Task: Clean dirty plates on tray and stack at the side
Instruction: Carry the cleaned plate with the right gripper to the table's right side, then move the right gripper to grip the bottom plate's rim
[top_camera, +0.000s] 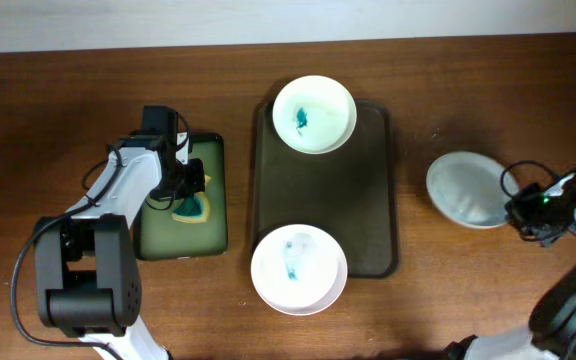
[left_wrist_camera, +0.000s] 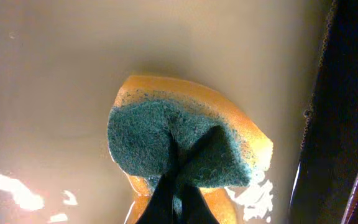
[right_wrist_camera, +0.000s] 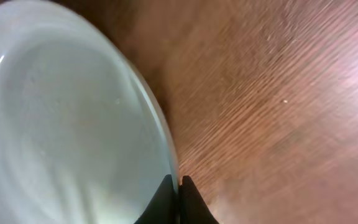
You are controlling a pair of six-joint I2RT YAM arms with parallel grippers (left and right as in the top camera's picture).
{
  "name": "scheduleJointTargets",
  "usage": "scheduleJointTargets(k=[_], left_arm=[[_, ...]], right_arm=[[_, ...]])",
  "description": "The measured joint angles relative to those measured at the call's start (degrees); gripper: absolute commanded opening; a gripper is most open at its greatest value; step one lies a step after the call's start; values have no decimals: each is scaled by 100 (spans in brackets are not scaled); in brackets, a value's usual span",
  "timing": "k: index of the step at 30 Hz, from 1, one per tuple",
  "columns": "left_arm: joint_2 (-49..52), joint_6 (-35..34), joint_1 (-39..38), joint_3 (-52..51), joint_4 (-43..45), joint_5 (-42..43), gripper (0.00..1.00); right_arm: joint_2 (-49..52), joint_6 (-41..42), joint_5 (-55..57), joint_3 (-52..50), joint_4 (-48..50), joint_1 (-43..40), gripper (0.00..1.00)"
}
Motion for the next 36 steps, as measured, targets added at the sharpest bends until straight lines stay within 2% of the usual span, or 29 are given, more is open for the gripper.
scheduleJointTargets(k=[1,2,4,8,11,13,16,19,22,23,24,25,27,30,34,36], left_arm=[[0,0,0,0,2,0,0],[0,0,0,0,2,0,0],[0,0,0,0,0,0,0],[0,0,0,0,0,0,0],[0,0,0,0,0,0,0],[0,0,0,-2,0,2,0],[0,-2,0,-2,-2,0,0],[0,0,0,-2,0,-2,0],[0,0,0,-2,2,-2,0],[0,0,0,-2,-4,0,0],[0,0,0,-2,-11,0,0],[0,0,0,-2,-15,0,0],[0,0,0,-2,-15,-2,0],[0,0,0,-2,-13,0,0],[0,0,0,-2,-11,-2,0],[0,0,0,-2,-13,0,0]], right_arm=[[197,20,-31,-4,-2,0,44],[267,28,-35,-4,-2,0,59],[278,79,-90,-4,-7,0,61],[-190,11,-765,-13,-164,63,57],[-1475,-363,-1008,-15,-380,881,53],[-1996,-704,-1062,-4,-640,1851,53],[-2015,-1082,-1078,2,-1316,3766,53],[-1421,-1121,-977,-232,-1552,5515,53],[-400,-1104,-660,-387,-1202,6583,39],[-76,-984,-457,-391,-1075,6732,39],[201,-911,-376,-400,-946,6756,31],[223,-883,-396,-365,-800,6695,19],[181,-800,-234,-348,-710,6612,9],[107,-841,564,-199,-597,6347,4],[96,-1049,1126,-9,387,5904,4],[98,-868,1226,-7,616,5877,4]])
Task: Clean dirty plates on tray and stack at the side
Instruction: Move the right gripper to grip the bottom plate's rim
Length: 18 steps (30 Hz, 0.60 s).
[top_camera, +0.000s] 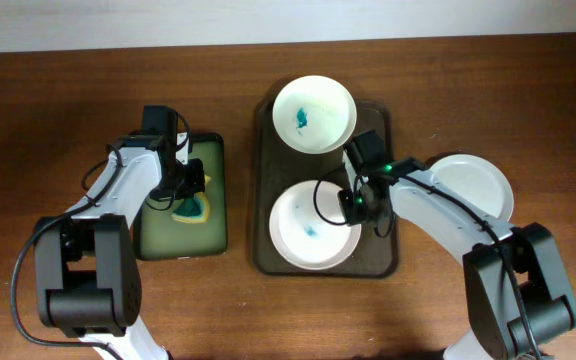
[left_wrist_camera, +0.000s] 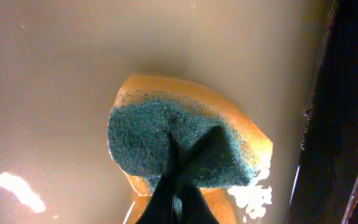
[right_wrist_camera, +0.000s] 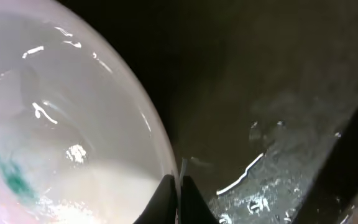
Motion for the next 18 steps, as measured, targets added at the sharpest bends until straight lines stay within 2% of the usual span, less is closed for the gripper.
scheduleJointTargets(k=[2,3,4,5,9,13,15,18], left_arm=[[0,0,0,0,-2,0,0],[0,0,0,0,0,0,0],[0,0,0,0,-2,0,0],[0,0,0,0,-2,0,0],[0,0,0,0,-2,0,0],[0,0,0,0,0,0,0],[0,0,-28,0,2,0,0],[0,33,-195,33,-127,-2,0]], right_arm=[[0,221,-4,0,-31,0,4],[-2,229,-44,-2,-81,0,15],[-2,234,-87,0,-164,0,32],[0,197,-114,0,-282,0,34],[-2,179,-157,175,-538,-98,37],[-42,96,-195,1198,-1526,-376,37],[-52,74,-372,1193,-1770,-376,37],[15,72,-706,894,-1558,-376,37]])
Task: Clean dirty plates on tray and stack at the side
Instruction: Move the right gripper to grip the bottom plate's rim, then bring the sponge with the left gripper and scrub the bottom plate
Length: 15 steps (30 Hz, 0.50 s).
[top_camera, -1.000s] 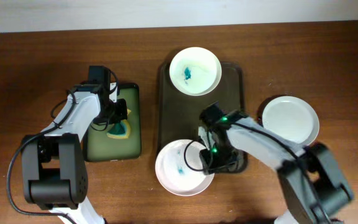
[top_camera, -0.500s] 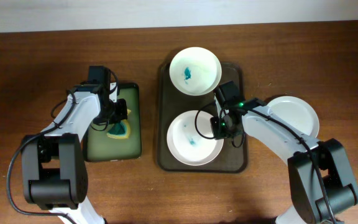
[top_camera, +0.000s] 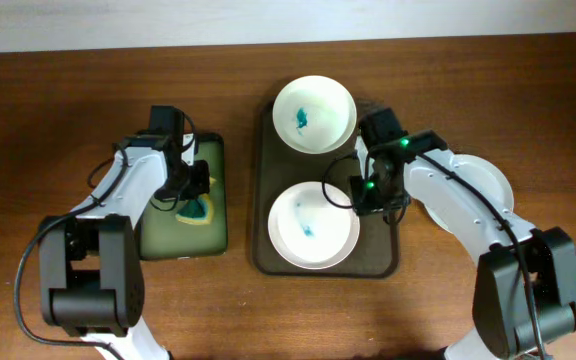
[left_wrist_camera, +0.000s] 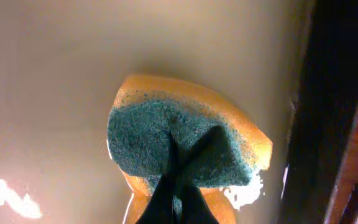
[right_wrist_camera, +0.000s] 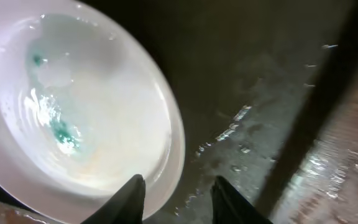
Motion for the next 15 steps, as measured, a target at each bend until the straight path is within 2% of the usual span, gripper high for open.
scheduleJointTargets(k=[4,9,15], left_arm=[[-26,83,-426,546,-658,11,0],[-98,103,-643,1388,-1038,743,0],[-101,103,-1211,1423,-927,1231,0]], right_arm=[[221,4,-254,-463,555,0,34],[223,299,-337,-1147,1368,0,4],[214,411,-402,-1156,1423,-46,4]])
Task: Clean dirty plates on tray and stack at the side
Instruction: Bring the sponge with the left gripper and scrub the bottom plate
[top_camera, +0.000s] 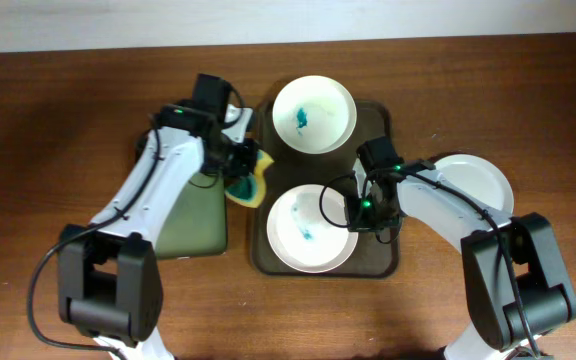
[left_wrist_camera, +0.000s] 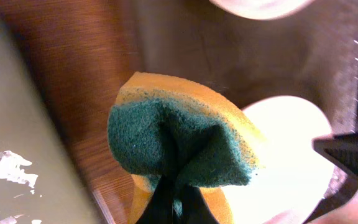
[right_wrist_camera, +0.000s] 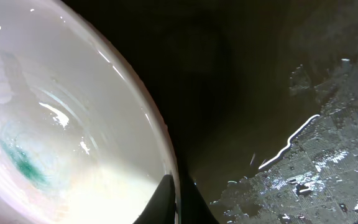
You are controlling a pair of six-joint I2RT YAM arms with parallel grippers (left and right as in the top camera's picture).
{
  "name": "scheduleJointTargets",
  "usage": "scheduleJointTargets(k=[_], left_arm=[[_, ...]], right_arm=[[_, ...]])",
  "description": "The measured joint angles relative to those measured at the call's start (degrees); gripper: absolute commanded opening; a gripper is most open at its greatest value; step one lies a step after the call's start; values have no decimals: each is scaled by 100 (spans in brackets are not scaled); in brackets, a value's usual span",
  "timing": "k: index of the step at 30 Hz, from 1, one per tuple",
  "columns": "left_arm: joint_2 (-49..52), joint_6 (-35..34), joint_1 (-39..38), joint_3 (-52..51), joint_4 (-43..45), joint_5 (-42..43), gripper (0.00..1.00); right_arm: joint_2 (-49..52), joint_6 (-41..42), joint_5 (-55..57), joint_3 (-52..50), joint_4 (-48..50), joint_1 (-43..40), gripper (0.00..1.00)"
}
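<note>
Two white plates with teal smears lie on the dark tray [top_camera: 383,130]: the far plate [top_camera: 313,113] and the near plate [top_camera: 308,230]. My right gripper [top_camera: 366,212] is shut on the near plate's right rim; the right wrist view shows the plate [right_wrist_camera: 61,124] with the gripper [right_wrist_camera: 178,186] pinching its edge. My left gripper [top_camera: 236,170] is shut on a yellow sponge with a green scrub side [top_camera: 248,180], held over the tray's left edge. In the left wrist view the sponge [left_wrist_camera: 185,143] hangs beside the near plate [left_wrist_camera: 291,155].
A green basin of water [top_camera: 193,215] stands left of the tray. A clean white plate [top_camera: 473,190] lies on the wooden table [top_camera: 68,110] to the right of the tray, under my right arm.
My left gripper has carried the sponge from over the basin rightward to the tray's left edge. My right gripper, open beside the near plate, is now shut on its rim.
First my right gripper held a clean plate at the table's right and the near dirty plate overhung the tray's front edge. Then the clean plate lay there and the gripper gripped the near plate, now fully on the tray. It opened, then shut again. The sponge left the basin last.
</note>
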Motion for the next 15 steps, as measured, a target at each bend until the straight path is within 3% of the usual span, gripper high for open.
scheduleJointTargets(k=[6,15], left_arm=[[48,-509,-634,2,369,87,0],[1574,-1300,-2022,133,1290,597,0]], right_arm=[[0,175,-83,-2,-2,-402,4],[-7,234,-13,-4,22,-575,4]])
